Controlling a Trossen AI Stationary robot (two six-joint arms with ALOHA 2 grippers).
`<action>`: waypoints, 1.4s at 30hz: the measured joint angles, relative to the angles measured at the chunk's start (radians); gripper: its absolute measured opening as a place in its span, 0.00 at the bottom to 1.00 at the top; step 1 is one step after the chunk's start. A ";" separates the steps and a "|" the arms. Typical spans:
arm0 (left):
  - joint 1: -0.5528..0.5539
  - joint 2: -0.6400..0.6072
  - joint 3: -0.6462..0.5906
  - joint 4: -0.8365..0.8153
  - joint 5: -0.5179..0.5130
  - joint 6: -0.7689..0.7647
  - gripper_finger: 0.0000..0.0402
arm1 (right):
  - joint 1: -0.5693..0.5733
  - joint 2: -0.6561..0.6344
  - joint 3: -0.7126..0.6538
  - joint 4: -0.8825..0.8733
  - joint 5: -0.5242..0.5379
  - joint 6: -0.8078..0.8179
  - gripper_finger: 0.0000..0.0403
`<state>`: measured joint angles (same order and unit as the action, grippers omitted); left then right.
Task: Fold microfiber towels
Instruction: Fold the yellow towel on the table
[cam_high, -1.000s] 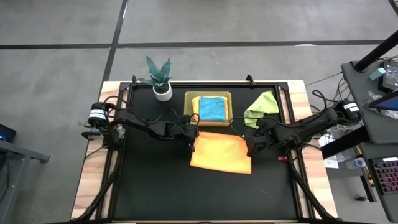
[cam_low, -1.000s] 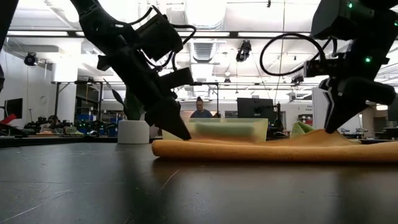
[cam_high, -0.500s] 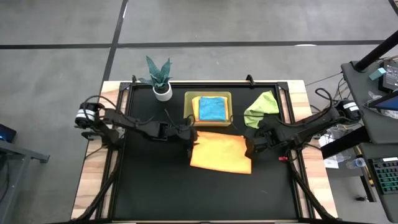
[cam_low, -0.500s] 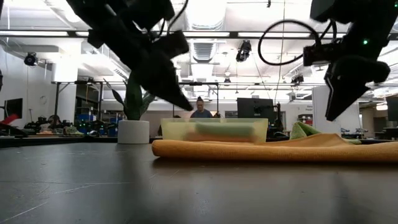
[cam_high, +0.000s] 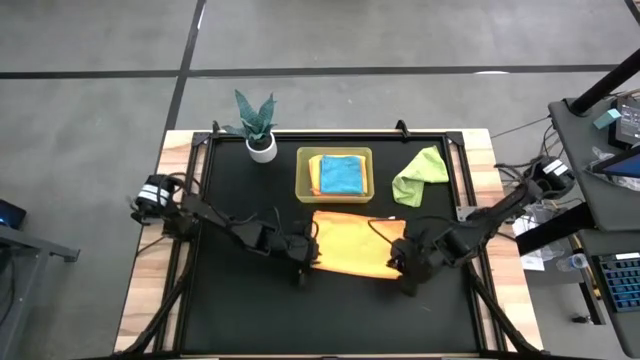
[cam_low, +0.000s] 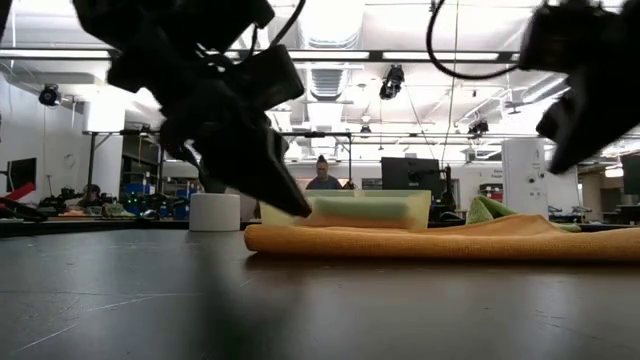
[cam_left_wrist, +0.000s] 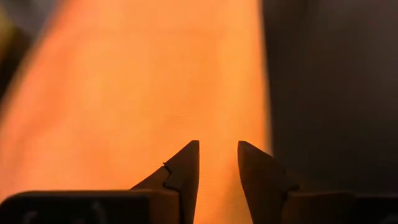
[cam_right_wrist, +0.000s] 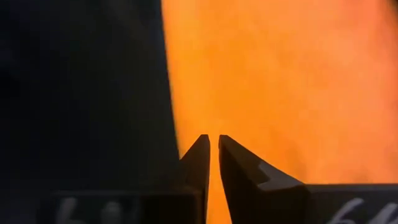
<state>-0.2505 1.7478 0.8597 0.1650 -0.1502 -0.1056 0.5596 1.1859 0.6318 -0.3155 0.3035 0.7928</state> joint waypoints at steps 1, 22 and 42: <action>-0.012 0.005 0.000 -0.006 0.002 -0.013 0.23 | 0.015 0.016 -0.001 -0.002 -0.003 0.015 0.06; -0.193 0.069 0.004 -0.072 0.073 -0.448 0.23 | -0.019 0.228 0.005 -0.029 0.038 -0.176 0.02; -0.211 -0.026 0.003 -0.076 -0.146 -0.384 0.23 | -0.074 0.124 0.127 -0.189 -0.028 -0.293 0.08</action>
<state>-0.4611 1.7222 0.8627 0.0890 -0.2960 -0.4892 0.4854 1.3099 0.7586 -0.5042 0.2754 0.4996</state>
